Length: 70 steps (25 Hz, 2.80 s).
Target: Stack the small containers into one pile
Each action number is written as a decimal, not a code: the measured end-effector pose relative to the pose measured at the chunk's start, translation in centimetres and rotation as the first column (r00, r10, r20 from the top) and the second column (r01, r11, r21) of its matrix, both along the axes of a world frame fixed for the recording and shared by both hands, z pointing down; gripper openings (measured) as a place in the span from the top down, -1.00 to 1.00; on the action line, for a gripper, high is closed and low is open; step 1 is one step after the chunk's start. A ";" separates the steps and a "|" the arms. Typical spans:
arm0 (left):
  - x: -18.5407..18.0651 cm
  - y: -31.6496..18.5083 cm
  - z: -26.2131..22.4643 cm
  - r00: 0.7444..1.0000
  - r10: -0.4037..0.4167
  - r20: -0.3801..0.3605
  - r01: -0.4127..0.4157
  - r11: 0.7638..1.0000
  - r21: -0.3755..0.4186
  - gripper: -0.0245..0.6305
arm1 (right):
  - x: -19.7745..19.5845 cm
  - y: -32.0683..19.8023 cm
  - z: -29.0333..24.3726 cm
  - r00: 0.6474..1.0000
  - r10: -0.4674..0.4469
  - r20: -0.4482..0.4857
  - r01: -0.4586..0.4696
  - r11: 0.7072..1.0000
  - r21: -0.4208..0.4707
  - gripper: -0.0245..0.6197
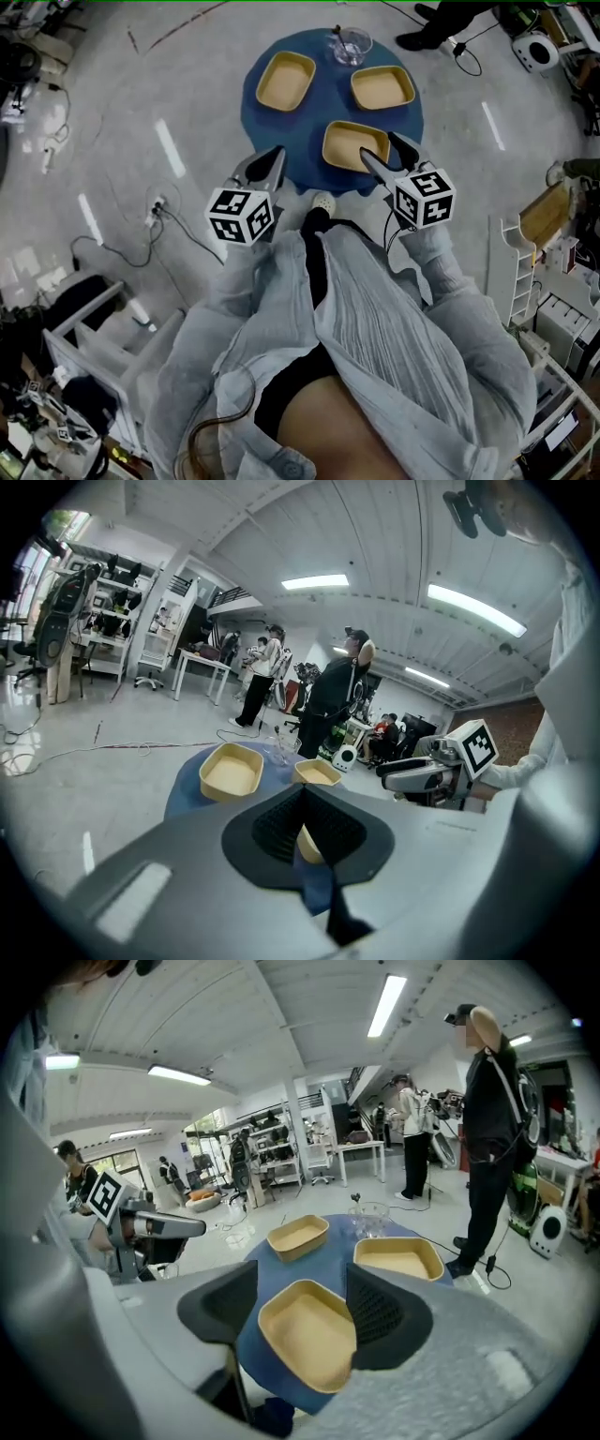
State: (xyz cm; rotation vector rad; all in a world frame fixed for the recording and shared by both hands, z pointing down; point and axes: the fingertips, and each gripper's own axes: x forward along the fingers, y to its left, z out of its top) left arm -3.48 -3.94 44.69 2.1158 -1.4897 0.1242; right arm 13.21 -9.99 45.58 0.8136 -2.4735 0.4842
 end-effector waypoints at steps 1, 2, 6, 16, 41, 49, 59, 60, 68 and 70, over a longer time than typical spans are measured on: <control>0.1 -0.2 0.2 1.000 -0.004 0.002 0.004 1.000 -0.005 0.88 | 0.0 -0.6 0.2 0.999 -0.031 -0.022 0.031 0.999 0.013 0.02; 0.2 -0.3 0.4 1.000 -0.008 0.003 0.008 1.000 -0.010 0.88 | 0.1 -1.1 0.4 0.997 -0.060 -0.044 0.061 0.998 0.027 0.02; 0.5 -1.0 1.2 1.000 -0.018 0.014 0.019 1.000 -0.023 0.88 | 0.4 -3.3 1.7 0.981 -0.152 -0.125 0.159 0.986 0.051 0.00; 1.1 -2.0 4.6 0.998 -0.030 0.060 0.036 0.995 -0.098 0.88 | 0.8 -3.9 7.4 0.870 -0.406 -0.279 0.403 0.913 -0.073 -0.01; 1.0 -2.7 8.5 0.999 0.026 0.034 -0.020 0.985 -0.170 0.88 | 0.6 -4.5 13.8 0.510 -0.671 -0.538 0.628 0.718 -0.300 0.84; 0.5 -2.4 8.1 0.999 0.017 0.037 -0.011 0.987 -0.163 0.88 | 1.1 -4.3 12.9 0.565 -0.658 -0.498 0.591 0.744 -0.314 0.86; 0.1 -2.1 7.2 0.999 0.010 0.041 -0.005 0.990 -0.141 0.88 | 1.6 -3.4 11.6 0.703 -0.577 -0.416 0.485 0.817 -0.312 0.87; 0.1 -2.1 7.1 0.999 0.010 0.040 -0.004 0.990 -0.140 0.88 | 1.6 -3.4 11.4 0.720 -0.564 -0.405 0.472 0.825 -0.311 0.87; -0.2 -2.3 6.6 0.999 0.012 0.043 -0.006 0.992 -0.129 0.88 | 0.9 -4.1 9.4 0.896 -0.368 -0.248 0.281 0.903 -0.324 0.87; -0.3 -2.4 6.6 0.999 0.012 0.045 -0.006 0.992 -0.126 0.88 | 0.9 -4.7 8.7 0.939 -0.280 -0.199 0.206 0.922 -0.329 0.87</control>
